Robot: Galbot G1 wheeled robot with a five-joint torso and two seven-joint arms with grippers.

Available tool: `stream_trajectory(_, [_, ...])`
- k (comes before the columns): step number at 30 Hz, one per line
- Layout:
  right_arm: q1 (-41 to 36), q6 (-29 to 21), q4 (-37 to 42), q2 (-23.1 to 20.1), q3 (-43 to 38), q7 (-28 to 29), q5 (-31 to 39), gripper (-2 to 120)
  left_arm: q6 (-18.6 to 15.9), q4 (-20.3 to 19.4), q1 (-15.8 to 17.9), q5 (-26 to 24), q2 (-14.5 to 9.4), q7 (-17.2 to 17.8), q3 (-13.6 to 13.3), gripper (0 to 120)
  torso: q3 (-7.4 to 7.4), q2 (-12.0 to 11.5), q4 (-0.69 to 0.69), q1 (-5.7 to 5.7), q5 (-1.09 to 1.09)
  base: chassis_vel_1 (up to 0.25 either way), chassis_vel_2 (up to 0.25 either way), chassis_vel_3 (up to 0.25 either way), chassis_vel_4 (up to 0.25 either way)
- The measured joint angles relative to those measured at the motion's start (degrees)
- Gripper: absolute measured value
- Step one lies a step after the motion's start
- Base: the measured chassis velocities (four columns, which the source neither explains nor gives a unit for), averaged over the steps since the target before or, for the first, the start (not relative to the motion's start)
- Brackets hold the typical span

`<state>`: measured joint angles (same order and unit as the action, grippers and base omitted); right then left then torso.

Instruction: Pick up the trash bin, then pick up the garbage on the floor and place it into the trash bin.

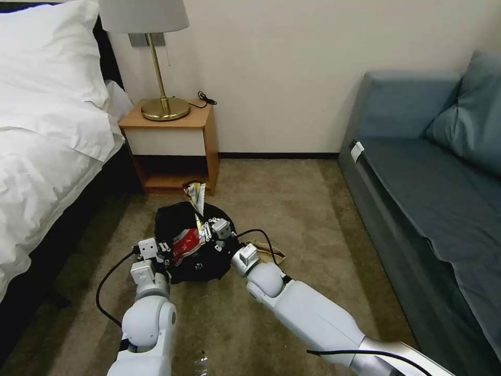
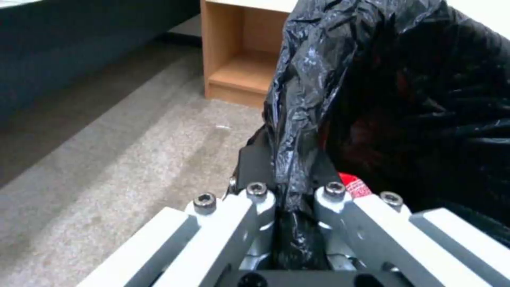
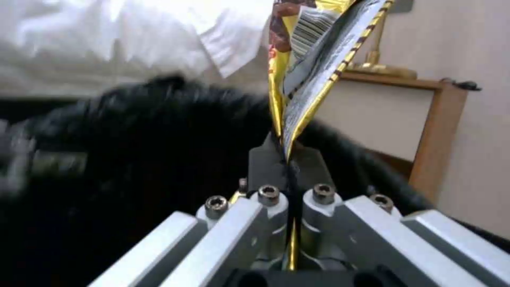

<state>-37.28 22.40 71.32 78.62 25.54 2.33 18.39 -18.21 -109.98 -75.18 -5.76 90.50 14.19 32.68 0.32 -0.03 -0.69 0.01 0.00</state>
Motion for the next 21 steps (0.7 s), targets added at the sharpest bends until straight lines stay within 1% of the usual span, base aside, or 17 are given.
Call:
stream_trajectory(3, [-0.7,0.43,-1.13,0.0,0.14,-0.7,-1.06,4,-0.04,0.01,0.08,0.13,0.17,0.01,-0.15,3,0.0,0.0,0.0,0.0,-0.01,0.0,0.0,0.0,0.0])
stream_trajectory(5, [-1.35,0.64,-1.45,-0.19,0.14,-1.4,-1.78,15,-0.04,0.12,0.3,0.21,0.3,0.02,-0.24,3,0.0,0.0,0.0,0.0,-0.01,0.0,0.0,0.0,0.0])
stream_trajectory(6, [-1.49,0.66,-1.45,-0.33,0.14,-1.56,-1.95,19,-0.04,0.2,0.37,0.22,0.32,0.01,-0.27,3,0.0,0.0,0.0,0.0,-0.01,0.0,0.0,0.0,0.0])
stream_trajectory(7, [-1.49,0.66,-1.45,-0.33,0.14,-1.56,-1.95,19,-0.04,0.2,0.37,0.22,0.32,0.01,-0.27,3,0.0,0.0,0.0,0.0,-0.01,0.0,0.0,0.0,0.0])
stream_trajectory(8, [-1.56,0.67,-1.44,-0.43,0.14,-1.68,-2.06,25,-0.04,0.27,0.42,0.25,0.35,0.01,-0.31,3,0.0,0.0,0.0,0.0,-0.01,0.0,0.0,0.0,0.0])
stream_trajectory(9, [-1.56,0.67,-1.44,-0.43,0.14,-1.68,-2.06,25,-0.04,0.27,0.42,0.25,0.35,0.01,-0.31,3,0.0,0.0,0.0,0.0,-0.01,0.0,0.0,0.0,0.0])
stream_trajectory(11, [-1.59,0.69,-1.34,-0.51,-0.08,-1.84,-2.19,37,-0.04,0.58,0.48,0.34,0.43,-0.05,-0.38,3,0.0,0.0,0.0,0.0,-0.01,0.0,0.0,0.0,0.0])
stream_trajectory(12, [-1.59,0.69,-1.26,-0.55,-0.13,-1.9,-2.19,40,-0.04,0.71,0.5,0.36,0.43,-0.05,-0.38,3,0.0,0.0,0.0,0.0,-0.01,0.0,0.0,0.0,0.0])
stream_trajectory(13, [-1.59,0.69,-1.26,-0.55,-0.13,-1.9,-2.19,40,-0.04,0.71,0.5,0.36,0.43,-0.05,-0.38,3,0.0,0.0,0.0,0.0,-0.01,0.0,0.0,0.0,0.0])
stream_trajectory(15, [-1.59,0.69,-0.91,-0.65,-0.2,-2.02,-2.17,52,-0.04,0.82,0.65,0.37,0.38,-0.07,-0.4,3,0.0,0.0,0.0,0.0,-0.01,0.0,0.0,0.0,0.0])
stream_trajectory(16, [-1.61,0.68,-0.85,-0.65,-0.26,-2.05,-2.16,55,-0.05,0.86,0.74,0.37,0.34,-0.08,-0.4,3,0.0,0.0,0.0,0.0,-0.01,0.0,0.0,0.0,0.0])
stream_trajectory(17, [-1.61,0.68,-0.85,-0.65,-0.26,-2.05,-2.16,55,-0.05,0.86,0.74,0.37,0.34,-0.08,-0.4,3,0.0,0.0,0.0,0.0,-0.01,0.0,0.0,0.0,0.0])
stream_trajectory(19, [-1.75,0.66,-0.8,-0.66,-0.41,-2.07,-2.1,67,-0.04,0.98,0.9,0.36,0.2,-0.08,-0.4,3,0.0,0.0,0.0,0.0,-0.01,0.0,0.0,0.0,0.0])
stream_trajectory(20, [-1.75,0.66,-0.8,-0.66,-0.41,-2.07,-2.1,67,-0.04,0.98,0.9,0.36,0.2,-0.08,-0.4,3,0.0,0.0,0.0,0.0,-0.01,0.0,0.0,0.0,0.0])
stream_trajectory(21, [-1.8,0.65,-0.8,-0.66,-0.48,-2.1,-2.09,72,-0.04,1.03,0.94,0.35,0.15,-0.08,-0.37,3,0.0,0.0,0.0,0.0,-0.01,0.0,0.0,0.0,0.0])
